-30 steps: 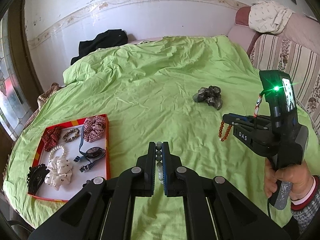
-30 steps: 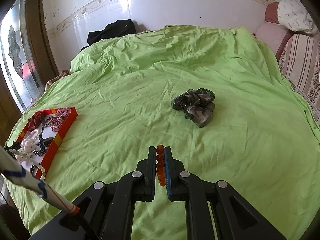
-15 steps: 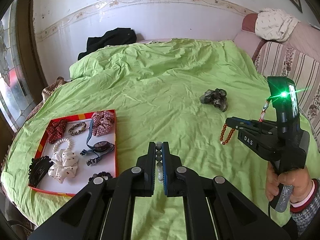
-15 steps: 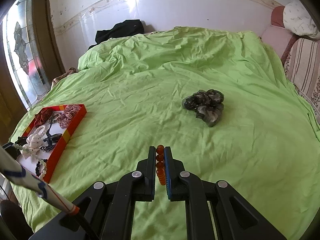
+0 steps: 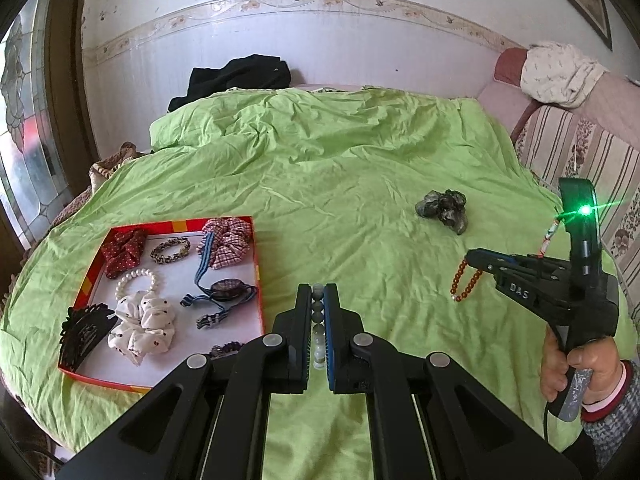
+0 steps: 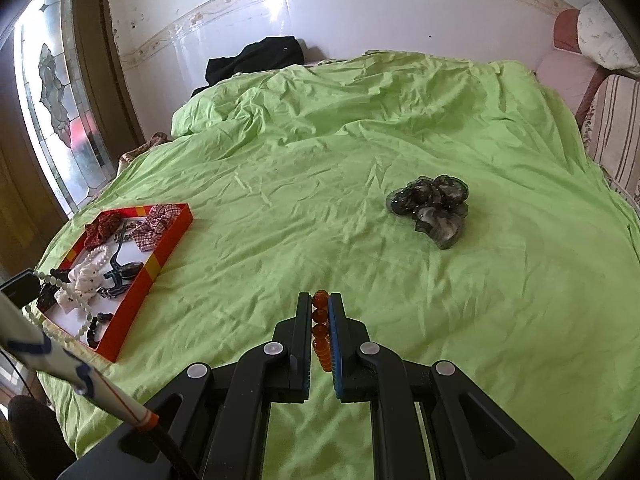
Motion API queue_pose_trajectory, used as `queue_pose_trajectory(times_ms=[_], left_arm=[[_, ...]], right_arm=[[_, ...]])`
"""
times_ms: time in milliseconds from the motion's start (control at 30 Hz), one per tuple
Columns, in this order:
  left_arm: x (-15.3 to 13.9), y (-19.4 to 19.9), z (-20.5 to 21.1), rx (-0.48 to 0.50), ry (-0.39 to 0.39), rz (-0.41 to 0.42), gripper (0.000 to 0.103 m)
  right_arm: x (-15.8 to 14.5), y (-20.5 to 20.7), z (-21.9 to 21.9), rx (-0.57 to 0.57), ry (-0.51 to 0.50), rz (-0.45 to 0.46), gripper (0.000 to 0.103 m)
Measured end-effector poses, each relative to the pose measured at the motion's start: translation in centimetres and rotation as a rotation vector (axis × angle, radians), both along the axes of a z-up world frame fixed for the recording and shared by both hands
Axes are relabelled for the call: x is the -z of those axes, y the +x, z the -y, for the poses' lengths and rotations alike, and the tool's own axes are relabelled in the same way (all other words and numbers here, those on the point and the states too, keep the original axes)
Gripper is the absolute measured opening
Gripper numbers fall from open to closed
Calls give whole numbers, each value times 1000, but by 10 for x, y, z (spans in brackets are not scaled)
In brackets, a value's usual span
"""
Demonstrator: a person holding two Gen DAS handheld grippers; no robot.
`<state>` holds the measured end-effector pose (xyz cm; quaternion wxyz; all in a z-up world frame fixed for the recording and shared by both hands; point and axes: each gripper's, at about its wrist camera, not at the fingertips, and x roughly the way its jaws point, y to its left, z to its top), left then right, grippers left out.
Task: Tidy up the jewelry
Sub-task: 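Carry the pale and red bead bracelets toward the red tray with both tools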
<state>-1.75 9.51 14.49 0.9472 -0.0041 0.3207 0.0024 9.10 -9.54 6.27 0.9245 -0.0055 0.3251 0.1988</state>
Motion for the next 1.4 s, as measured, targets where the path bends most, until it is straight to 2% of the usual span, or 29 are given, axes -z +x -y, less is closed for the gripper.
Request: queue_pose_trajectory(times_ms=[533, 767, 1067, 1400], left_arm=[[10, -7, -68, -83, -59, 42, 5], [11, -12, -96, -132, -56, 65, 5], [12, -20, -128, -168, -113, 68, 5], [11, -29, -148, -205, -110, 59, 5]], right_arm=[[-7, -13, -18, -37, 42, -7, 9], [-3, -22, -33, -62, 32, -23, 9], [-19, -42, -58, -109, 52, -18, 9], [-40, -60, -97, -175, 12, 13, 9]])
